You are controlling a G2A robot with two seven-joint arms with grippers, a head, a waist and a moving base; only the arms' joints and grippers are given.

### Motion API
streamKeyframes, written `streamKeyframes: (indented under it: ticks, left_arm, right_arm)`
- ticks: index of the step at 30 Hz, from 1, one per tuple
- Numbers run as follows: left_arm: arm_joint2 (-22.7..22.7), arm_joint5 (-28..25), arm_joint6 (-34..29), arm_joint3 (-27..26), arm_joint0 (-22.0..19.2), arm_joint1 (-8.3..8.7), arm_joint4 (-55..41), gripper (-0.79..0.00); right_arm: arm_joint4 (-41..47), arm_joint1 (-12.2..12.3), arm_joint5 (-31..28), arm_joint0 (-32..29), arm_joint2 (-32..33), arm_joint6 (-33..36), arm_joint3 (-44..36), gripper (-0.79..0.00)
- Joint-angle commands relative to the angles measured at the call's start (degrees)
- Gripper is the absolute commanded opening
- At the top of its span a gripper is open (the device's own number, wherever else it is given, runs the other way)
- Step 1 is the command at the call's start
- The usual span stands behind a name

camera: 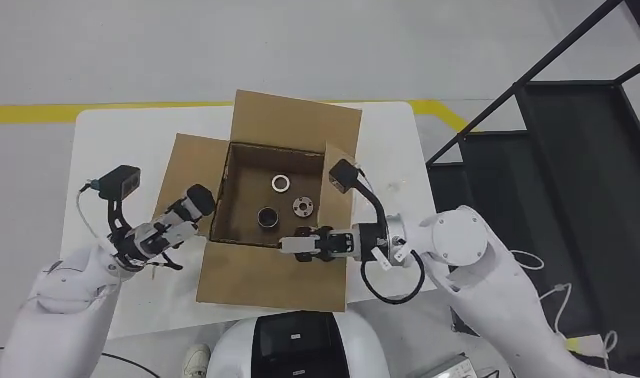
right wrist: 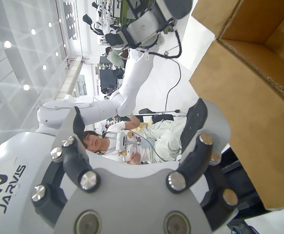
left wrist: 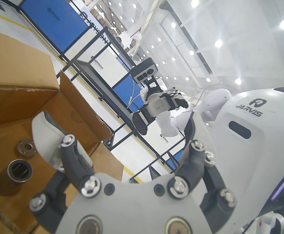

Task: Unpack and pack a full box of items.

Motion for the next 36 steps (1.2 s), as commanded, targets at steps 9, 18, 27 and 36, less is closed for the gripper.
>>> streamKeyframes:
  ticks: [9,18,27,36]
  left_arm:
    - [-2.82,-0.87,0.89,-1.05,2.84,0.58,-0.74,0.0]
    - [-2.82,-0.87,0.89,-1.05,2.84,0.58,-0.74,0.0]
    - [-2.82,-0.87,0.89,-1.05,2.84,0.58,-0.74,0.0]
    - [-2.82,-0.87,0.89,-1.05,2.84,0.58,-0.74,0.0]
  right_arm:
    - [-16.31,-0.92,10.86,5.49,-9.04,-10.08,-4.07,0.0]
    - [-26.96,-3.53,22.18,13.65,-21.02,-16.86,1.48,0.0]
    - [-34.2,-5.76,29.96,18.37,-27.81,-19.34,6.64,0.0]
    - [-39.43,-6.34,36.43,18.91,-29.05,-18.33,5.78,0.0]
